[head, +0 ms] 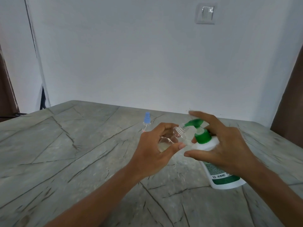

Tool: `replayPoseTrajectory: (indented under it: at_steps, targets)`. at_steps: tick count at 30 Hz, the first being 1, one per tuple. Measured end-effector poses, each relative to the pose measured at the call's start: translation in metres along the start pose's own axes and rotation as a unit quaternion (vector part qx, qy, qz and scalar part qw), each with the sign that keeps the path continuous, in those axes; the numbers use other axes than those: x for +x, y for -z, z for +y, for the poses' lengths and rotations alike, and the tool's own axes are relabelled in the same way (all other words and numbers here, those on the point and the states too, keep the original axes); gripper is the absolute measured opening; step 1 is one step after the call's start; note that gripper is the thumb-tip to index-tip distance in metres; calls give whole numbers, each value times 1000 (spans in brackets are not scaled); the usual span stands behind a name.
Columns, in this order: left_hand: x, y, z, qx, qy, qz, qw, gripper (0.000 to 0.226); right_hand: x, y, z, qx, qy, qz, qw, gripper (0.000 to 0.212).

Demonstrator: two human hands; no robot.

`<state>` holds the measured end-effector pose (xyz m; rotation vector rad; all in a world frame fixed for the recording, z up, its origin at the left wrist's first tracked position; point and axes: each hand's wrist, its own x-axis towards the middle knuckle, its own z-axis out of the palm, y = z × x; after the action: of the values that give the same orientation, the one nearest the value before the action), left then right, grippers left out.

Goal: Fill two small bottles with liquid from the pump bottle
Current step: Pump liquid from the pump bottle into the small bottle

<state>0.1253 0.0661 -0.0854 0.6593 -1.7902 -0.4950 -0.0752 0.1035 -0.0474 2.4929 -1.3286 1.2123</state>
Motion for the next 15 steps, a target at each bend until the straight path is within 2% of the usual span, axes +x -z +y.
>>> replayPoseTrajectory:
  at_steps: [11, 15]
  targets:
    - [-1, -1, -2, 27, -1, -4, 1000, 47, 3, 1, 0, 23, -1, 27, 999, 63]
    - [-1, -2, -2, 24, 0, 1, 1000, 45, 2, 1, 0, 18, 1, 27, 999, 65]
